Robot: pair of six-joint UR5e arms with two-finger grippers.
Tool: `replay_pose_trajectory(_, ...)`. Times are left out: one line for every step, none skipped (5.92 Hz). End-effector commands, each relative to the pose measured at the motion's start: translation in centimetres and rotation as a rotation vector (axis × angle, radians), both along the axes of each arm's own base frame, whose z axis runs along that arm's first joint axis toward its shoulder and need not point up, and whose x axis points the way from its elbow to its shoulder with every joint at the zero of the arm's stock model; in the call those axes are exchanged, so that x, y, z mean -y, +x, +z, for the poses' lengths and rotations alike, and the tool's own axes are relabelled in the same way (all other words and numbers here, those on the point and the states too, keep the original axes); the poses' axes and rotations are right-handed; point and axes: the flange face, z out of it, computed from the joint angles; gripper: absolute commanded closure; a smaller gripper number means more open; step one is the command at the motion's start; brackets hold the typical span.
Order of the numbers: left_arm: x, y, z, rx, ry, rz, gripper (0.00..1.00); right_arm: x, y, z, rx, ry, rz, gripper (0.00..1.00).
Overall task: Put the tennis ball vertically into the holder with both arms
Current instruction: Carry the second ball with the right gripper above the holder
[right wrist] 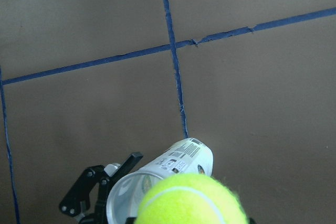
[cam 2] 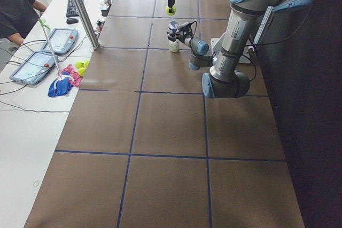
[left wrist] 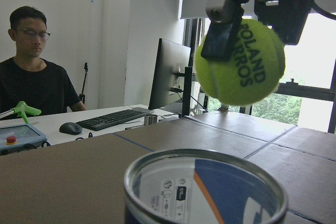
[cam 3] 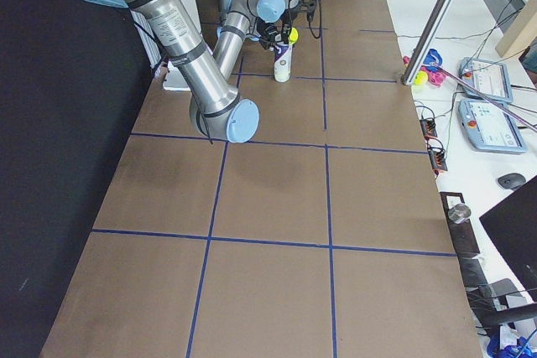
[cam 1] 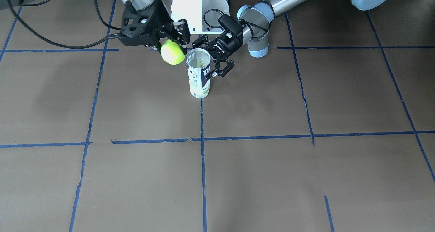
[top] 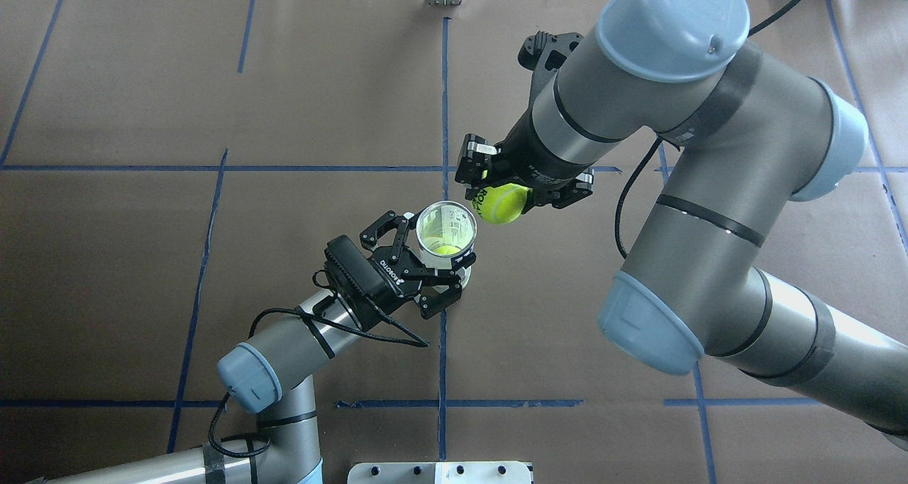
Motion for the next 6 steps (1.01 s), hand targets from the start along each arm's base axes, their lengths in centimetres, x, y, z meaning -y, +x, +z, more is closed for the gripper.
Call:
replay_pose_trajectory(0.0, 0.0, 0.1, 0.001, -0.001, 0.0, 0.04, 0.0, -2.3, -2.3, 0.006, -0.009, 0.015, 0.98)
replay_pose_trajectory(-0.1, 0.0, 0.1, 0.001, 0.0, 0.002, 0.04, -0.3, -2.9, -2.3, 0.002, -0.013, 0.016, 0.96)
replay_pose_trajectory(-0.1, -0.1, 0.2, 0.003, -0.001, 0.0, 0.04, -0.4, -3.5, -2.2, -0.008, -0.007, 0.019, 0.93)
replay_pose_trajectory(-0.1, 0.0, 0.1, 0.001, -0.001, 0.0, 0.04, -0.6, -3.8, -2.2, -0.009, -0.006, 0.015, 0.84)
replay_pose_trajectory(-0.1, 0.0, 0.1, 0.001, -0.001, 0.0, 0.03, -0.6, -4.3, -2.2, -0.016, -0.007, 0.014, 0.75)
replay_pose_trajectory(-0.1, -0.1, 0.1, 0.0, 0.0, 0.0, 0.03, -0.7, -4.4, -2.3, -0.013, -0.002, 0.009, 0.49)
